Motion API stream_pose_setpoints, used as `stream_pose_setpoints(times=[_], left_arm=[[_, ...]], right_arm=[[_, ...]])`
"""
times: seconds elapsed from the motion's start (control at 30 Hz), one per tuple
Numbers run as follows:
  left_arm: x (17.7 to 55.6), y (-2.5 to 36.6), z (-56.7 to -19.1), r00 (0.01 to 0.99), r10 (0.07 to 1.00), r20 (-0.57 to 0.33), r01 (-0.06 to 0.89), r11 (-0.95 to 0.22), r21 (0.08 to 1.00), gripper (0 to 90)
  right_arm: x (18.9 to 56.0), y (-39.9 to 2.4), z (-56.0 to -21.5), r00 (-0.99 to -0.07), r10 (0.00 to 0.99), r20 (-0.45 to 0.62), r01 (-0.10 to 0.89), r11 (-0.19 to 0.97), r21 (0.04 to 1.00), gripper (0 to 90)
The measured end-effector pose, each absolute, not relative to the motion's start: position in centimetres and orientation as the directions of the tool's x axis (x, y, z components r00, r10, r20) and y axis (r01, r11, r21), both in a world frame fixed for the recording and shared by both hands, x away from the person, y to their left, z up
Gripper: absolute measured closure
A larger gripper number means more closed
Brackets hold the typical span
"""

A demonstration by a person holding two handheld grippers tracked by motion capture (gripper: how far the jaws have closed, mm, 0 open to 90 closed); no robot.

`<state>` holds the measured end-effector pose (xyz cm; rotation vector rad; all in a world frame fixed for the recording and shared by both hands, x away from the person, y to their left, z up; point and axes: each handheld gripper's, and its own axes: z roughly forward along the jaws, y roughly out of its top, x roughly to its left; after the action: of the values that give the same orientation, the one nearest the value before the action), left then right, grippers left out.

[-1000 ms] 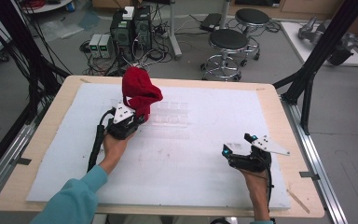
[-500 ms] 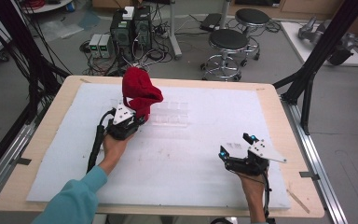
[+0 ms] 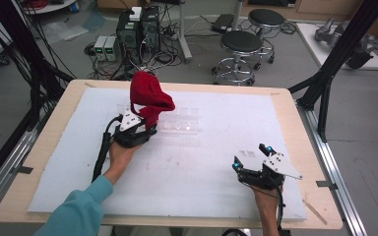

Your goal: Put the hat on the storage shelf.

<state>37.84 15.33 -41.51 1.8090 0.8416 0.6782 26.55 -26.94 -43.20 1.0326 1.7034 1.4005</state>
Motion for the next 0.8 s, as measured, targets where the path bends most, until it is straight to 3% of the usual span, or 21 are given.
stream_pose_setpoints(times=[0.07,0.13,0.57,0.63,0.7,0.8], left_arm=[[37.3,16.1,-41.9,0.597,0.801,0.054,0.262,-0.258,0.930,27.5],[37.0,16.4,-42.1,0.604,0.796,0.052,0.260,-0.258,0.931,20.0],[32.3,21.6,-43.7,0.658,0.750,0.068,0.223,-0.280,0.934,17.7],[31.4,22.9,-43.9,0.656,0.751,0.073,0.198,-0.265,0.944,17.7],[30.0,25.0,-44.3,0.643,0.763,0.069,0.169,-0.230,0.959,17.7],[29.3,26.2,-44.6,0.638,0.768,0.057,0.156,-0.201,0.967,17.7]], right_arm=[[26.7,-26.8,-43.4,-0.446,0.895,-0.020,0.163,0.104,0.981,1.2],[26.7,-26.6,-43.5,-0.441,0.897,-0.025,0.168,0.110,0.980,1.3],[26.5,-26.5,-43.6,-0.431,0.902,-0.031,0.176,0.118,0.977,1.2],[26.4,-26.5,-43.6,-0.430,0.902,-0.032,0.178,0.119,0.977,1.2],[26.0,-26.8,-44.3,-0.415,0.910,-0.012,0.116,0.066,0.991,1.3],[25.9,-27.2,-44.9,-0.403,0.915,-0.009,0.144,0.073,0.987,1.3]])
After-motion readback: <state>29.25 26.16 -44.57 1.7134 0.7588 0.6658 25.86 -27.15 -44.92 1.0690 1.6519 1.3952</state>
